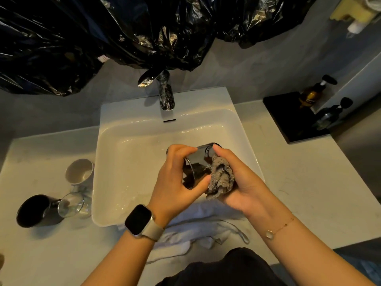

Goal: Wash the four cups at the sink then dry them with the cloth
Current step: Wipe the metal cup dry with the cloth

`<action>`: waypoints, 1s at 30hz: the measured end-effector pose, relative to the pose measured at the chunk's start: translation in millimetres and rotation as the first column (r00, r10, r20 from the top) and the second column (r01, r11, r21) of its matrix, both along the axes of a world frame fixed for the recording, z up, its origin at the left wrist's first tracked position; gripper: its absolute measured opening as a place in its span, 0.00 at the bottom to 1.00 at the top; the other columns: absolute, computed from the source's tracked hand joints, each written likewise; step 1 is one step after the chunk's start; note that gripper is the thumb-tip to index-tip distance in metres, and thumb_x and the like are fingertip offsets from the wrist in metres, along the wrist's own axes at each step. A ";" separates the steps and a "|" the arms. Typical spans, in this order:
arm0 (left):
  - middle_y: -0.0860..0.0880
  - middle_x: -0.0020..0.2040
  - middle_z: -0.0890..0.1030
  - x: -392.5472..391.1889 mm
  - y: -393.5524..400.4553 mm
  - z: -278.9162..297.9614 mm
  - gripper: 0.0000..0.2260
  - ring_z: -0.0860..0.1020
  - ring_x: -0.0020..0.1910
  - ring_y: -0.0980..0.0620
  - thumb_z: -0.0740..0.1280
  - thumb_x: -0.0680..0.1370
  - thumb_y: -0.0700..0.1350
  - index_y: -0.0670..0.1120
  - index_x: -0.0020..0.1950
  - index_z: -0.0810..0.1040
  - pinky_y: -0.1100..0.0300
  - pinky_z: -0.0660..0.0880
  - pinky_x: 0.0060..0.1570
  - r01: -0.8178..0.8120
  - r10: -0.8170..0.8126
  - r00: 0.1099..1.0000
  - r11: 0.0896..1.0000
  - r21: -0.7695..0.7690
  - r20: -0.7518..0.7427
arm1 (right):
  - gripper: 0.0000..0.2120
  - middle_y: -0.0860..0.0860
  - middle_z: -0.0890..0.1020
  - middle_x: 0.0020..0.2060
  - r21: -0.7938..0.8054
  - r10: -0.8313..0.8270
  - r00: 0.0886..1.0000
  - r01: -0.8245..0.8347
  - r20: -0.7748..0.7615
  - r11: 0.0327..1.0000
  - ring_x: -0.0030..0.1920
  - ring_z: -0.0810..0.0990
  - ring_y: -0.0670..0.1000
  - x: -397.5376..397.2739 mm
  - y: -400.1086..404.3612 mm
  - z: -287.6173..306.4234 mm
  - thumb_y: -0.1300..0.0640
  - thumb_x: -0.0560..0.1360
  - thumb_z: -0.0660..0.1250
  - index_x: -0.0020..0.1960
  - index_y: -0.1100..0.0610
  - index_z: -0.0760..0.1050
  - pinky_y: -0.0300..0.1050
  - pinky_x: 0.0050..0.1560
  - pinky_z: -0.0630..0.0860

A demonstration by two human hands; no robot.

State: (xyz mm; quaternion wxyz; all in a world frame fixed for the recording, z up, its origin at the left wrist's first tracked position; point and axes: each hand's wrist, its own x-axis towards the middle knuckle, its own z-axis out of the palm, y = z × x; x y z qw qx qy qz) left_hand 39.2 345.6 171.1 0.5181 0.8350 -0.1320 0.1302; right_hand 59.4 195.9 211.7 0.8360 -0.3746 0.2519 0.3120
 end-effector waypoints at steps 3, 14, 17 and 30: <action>0.48 0.61 0.68 6.5 12.7 -0.9 0.24 0.74 0.59 0.50 0.71 0.74 0.52 0.51 0.66 0.65 0.55 0.77 0.54 0.111 -0.113 0.994 0.990 0.084 0.011 | 0.35 0.65 0.77 0.62 -0.018 -0.050 0.997 0.051 0.058 0.999 0.64 0.76 0.63 -6.0 3.4 -9.9 0.54 0.61 0.79 0.65 0.63 0.75 0.58 0.68 0.70; 0.55 0.39 0.79 3.5 -21.9 18.1 0.25 0.76 0.34 0.56 0.51 0.75 0.73 0.55 0.56 0.71 0.59 0.72 0.34 -0.307 0.041 0.784 0.893 -0.330 -0.619 | 0.27 0.56 0.82 0.57 -0.174 -0.153 0.887 0.250 0.436 0.952 0.56 0.82 0.56 -21.4 12.5 -19.8 0.56 0.68 0.73 0.67 0.52 0.73 0.48 0.48 0.80; 0.57 0.38 0.81 3.0 -24.6 15.4 0.22 0.76 0.32 0.59 0.59 0.75 0.65 0.50 0.59 0.71 0.65 0.71 0.31 -0.286 0.039 0.841 0.879 -0.382 -0.540 | 0.24 0.56 0.83 0.55 -0.120 -0.221 0.906 0.280 0.361 0.952 0.53 0.83 0.54 -21.6 15.1 -15.8 0.56 0.70 0.73 0.65 0.55 0.75 0.45 0.44 0.80; 0.53 0.58 0.76 20.0 31.5 18.3 0.18 0.76 0.53 0.54 0.58 0.75 0.63 0.67 0.65 0.67 0.54 0.76 0.53 0.050 -0.036 0.965 0.998 0.047 -0.260 | 0.26 0.61 0.84 0.53 -0.295 0.218 0.911 -0.114 0.349 0.949 0.52 0.83 0.62 -9.2 -20.5 -5.1 0.56 0.68 0.76 0.65 0.52 0.75 0.54 0.53 0.81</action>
